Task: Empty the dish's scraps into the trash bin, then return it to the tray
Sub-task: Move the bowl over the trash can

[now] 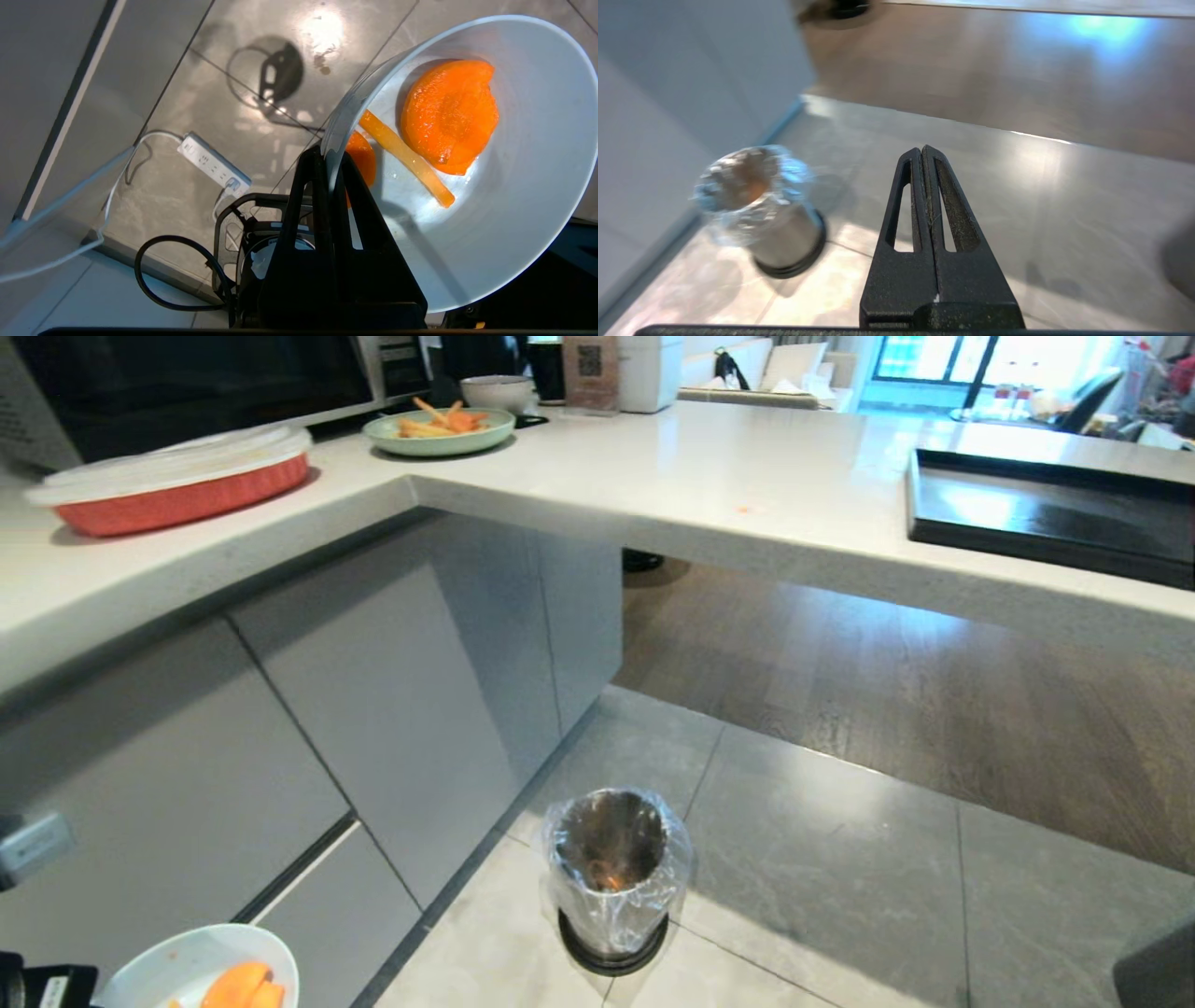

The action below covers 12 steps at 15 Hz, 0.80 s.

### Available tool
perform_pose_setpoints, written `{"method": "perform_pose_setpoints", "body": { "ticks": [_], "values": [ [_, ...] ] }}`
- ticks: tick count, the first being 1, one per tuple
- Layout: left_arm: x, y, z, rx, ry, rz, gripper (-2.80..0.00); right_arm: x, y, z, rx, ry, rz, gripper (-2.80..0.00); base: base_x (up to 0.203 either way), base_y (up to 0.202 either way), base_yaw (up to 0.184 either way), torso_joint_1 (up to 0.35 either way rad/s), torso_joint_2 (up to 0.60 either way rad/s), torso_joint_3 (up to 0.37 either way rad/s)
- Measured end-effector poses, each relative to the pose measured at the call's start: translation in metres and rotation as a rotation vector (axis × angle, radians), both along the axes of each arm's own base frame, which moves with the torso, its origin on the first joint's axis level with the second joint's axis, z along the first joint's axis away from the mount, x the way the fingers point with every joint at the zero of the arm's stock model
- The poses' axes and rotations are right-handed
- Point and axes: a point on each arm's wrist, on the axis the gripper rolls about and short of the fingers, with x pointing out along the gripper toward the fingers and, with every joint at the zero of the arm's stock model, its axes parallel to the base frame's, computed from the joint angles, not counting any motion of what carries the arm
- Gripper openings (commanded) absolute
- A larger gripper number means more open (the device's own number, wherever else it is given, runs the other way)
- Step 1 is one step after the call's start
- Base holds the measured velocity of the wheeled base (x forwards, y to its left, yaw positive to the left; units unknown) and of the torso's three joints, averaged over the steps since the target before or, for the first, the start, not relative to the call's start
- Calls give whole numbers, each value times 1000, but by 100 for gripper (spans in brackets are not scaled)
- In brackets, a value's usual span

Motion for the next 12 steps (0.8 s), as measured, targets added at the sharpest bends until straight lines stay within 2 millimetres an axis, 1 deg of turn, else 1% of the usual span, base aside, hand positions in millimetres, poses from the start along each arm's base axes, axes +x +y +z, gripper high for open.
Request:
{"method": "perform_pose_setpoints", "body": {
  "ticks": [3,12],
  "values": [
    [0,0,0,0,1,1,-280,0,0,0,0,0,0,-280,1,-7,128,3,1,2],
    [1,0,1,-1,-8,0,-280,0,0,0,1,0,0,-280,0,0,0,0,0,0]
  ]
}}
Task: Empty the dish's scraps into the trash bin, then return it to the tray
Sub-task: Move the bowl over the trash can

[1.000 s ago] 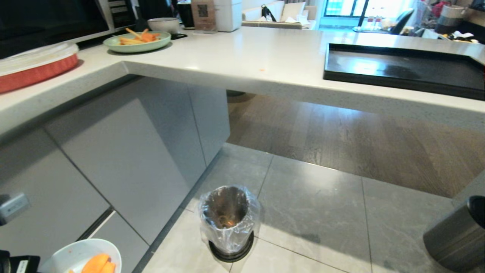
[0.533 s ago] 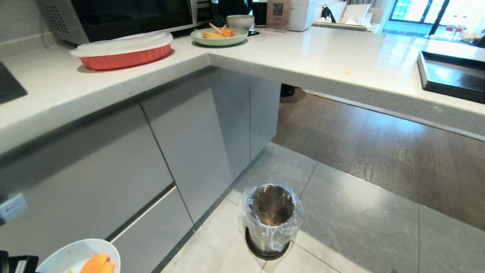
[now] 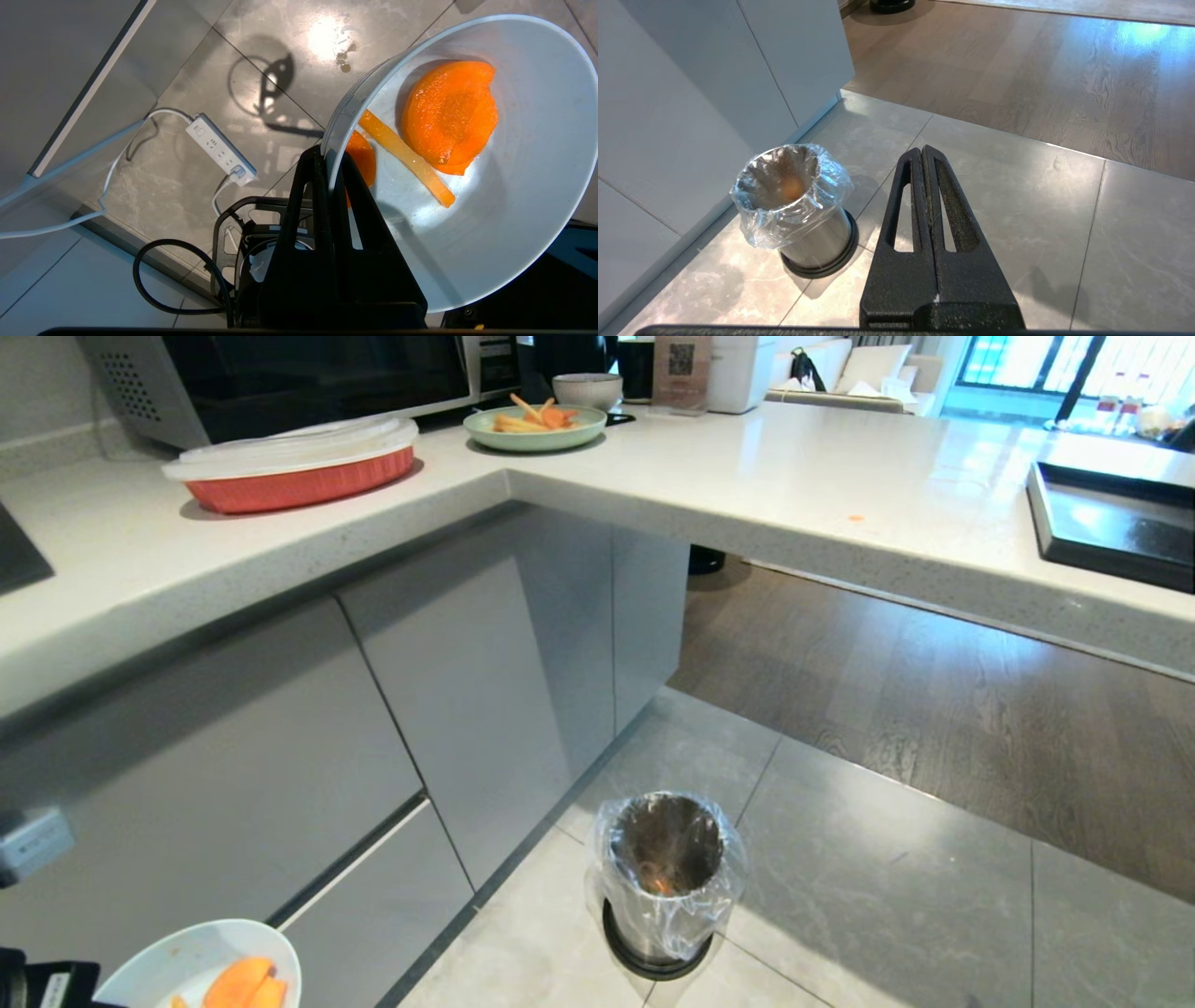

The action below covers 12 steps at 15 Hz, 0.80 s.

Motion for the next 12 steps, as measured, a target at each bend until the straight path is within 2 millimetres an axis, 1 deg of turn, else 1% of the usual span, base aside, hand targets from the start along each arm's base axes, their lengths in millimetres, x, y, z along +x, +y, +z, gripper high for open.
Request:
{"method": "perform_pose_setpoints", "body": {
  "ticks": [12],
  "values": [
    [2,-2,2,1,-13,-24,-280,0,0,0,0,0,0,-280,0,0,0,0,0,0]
  ]
}}
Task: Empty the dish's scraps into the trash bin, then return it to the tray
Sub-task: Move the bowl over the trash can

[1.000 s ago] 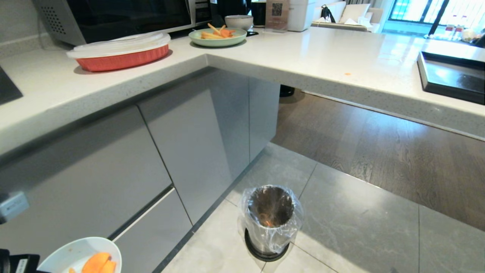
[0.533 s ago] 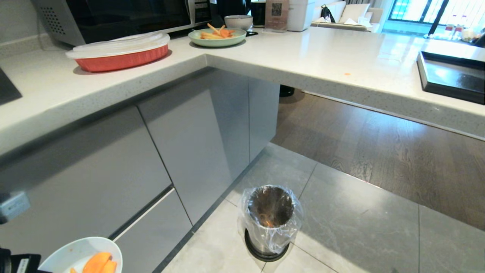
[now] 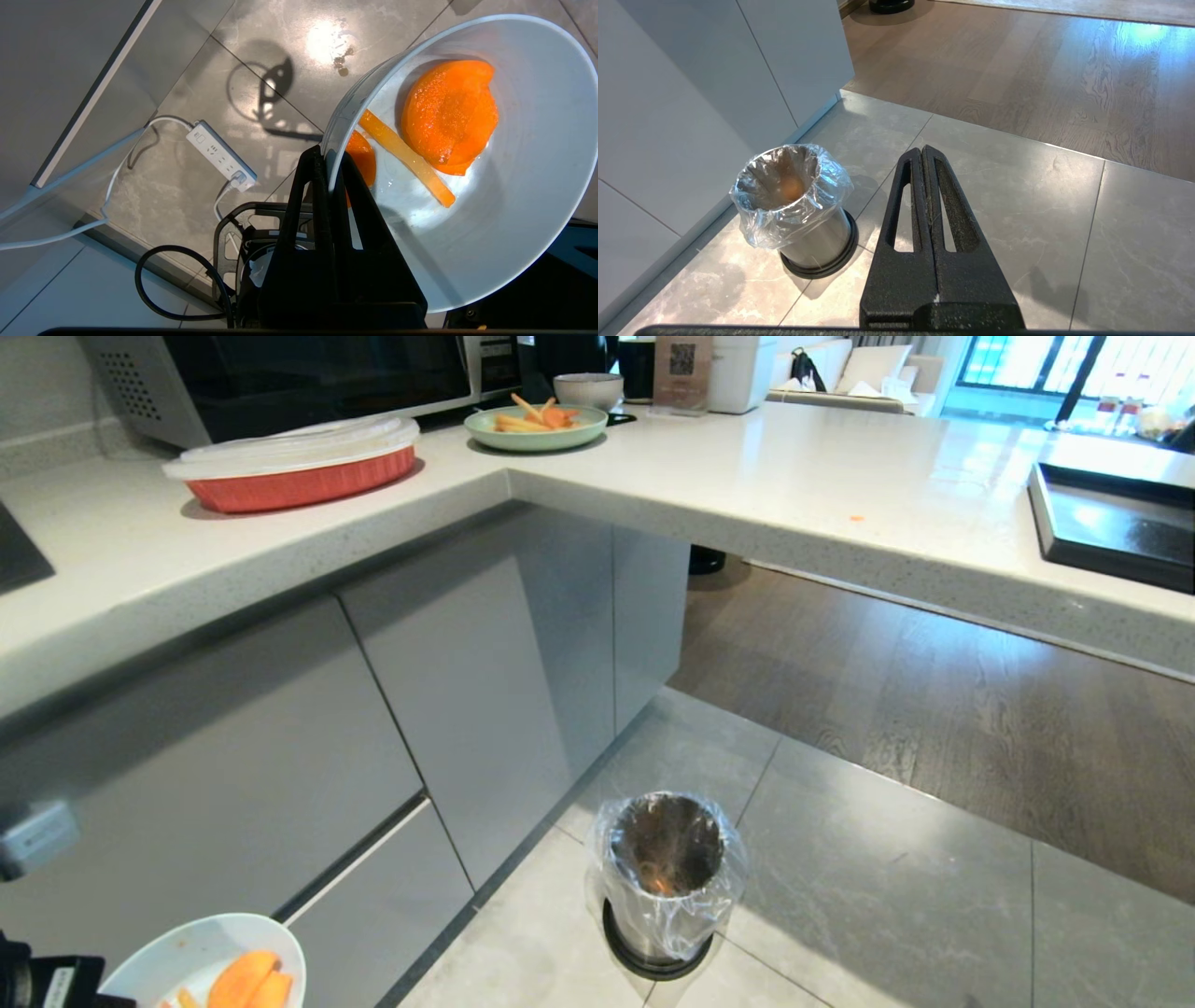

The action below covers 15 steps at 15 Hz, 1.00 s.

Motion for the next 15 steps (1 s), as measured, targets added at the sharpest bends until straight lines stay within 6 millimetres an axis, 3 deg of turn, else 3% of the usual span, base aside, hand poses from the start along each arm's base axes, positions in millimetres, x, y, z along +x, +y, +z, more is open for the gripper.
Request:
{"method": "perform_pose_setpoints", "body": {
  "ticks": [15],
  "values": [
    [4,0,2,0,-29,-5,-280,0,0,0,0,0,0,-280,0,0,0,0,0,0]
  ]
}}
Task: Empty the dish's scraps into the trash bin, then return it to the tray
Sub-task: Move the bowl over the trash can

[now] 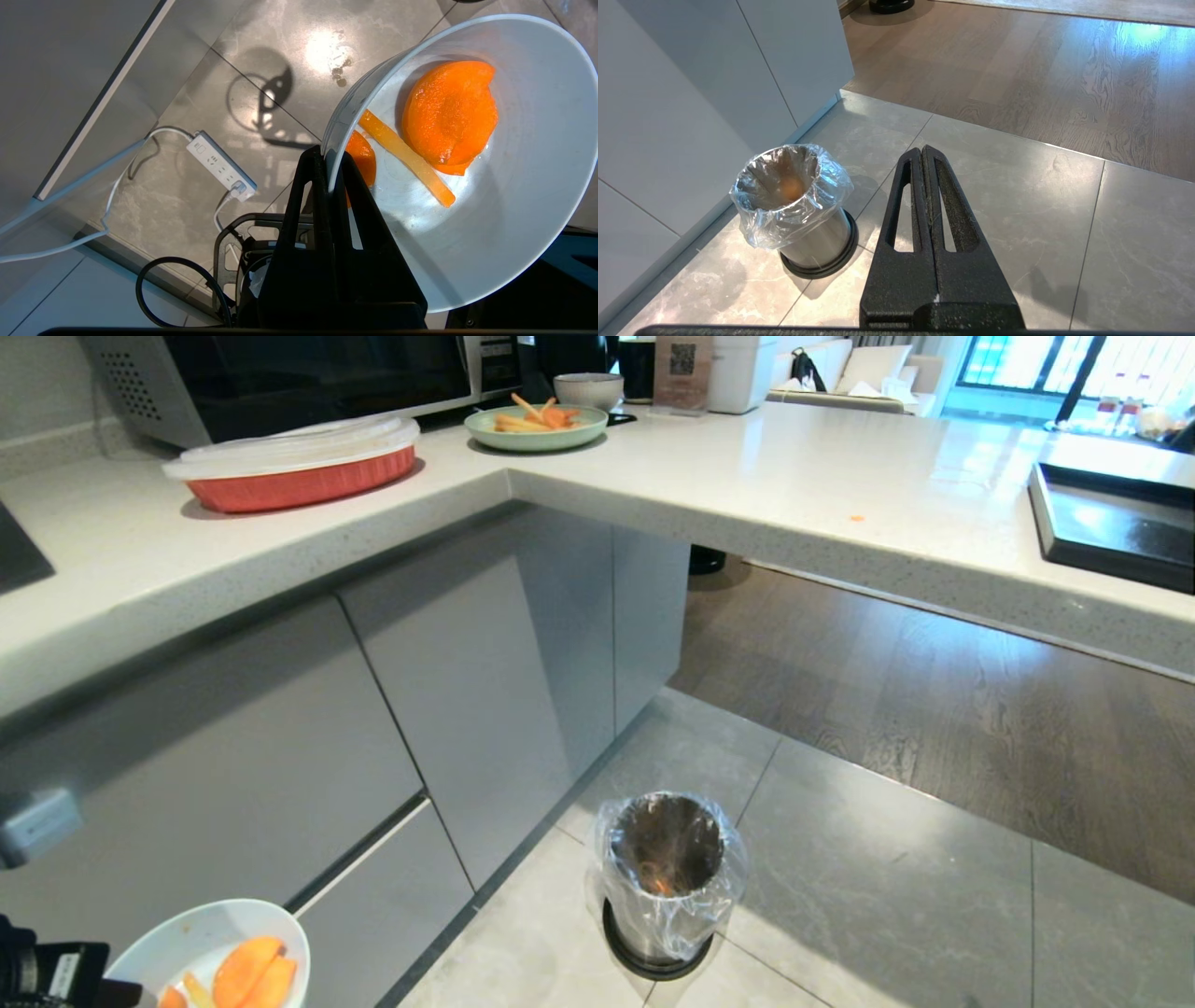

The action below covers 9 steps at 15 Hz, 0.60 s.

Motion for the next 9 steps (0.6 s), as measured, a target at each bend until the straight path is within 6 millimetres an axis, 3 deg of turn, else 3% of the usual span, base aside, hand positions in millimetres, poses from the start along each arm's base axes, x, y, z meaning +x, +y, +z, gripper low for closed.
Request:
{"method": "perform_pose_setpoints", "body": {
  "ticks": [9],
  "values": [
    [0,0,1,2,-5,0,-280,0,0,0,0,0,0,-280,0,0,0,0,0,0]
  ]
}}
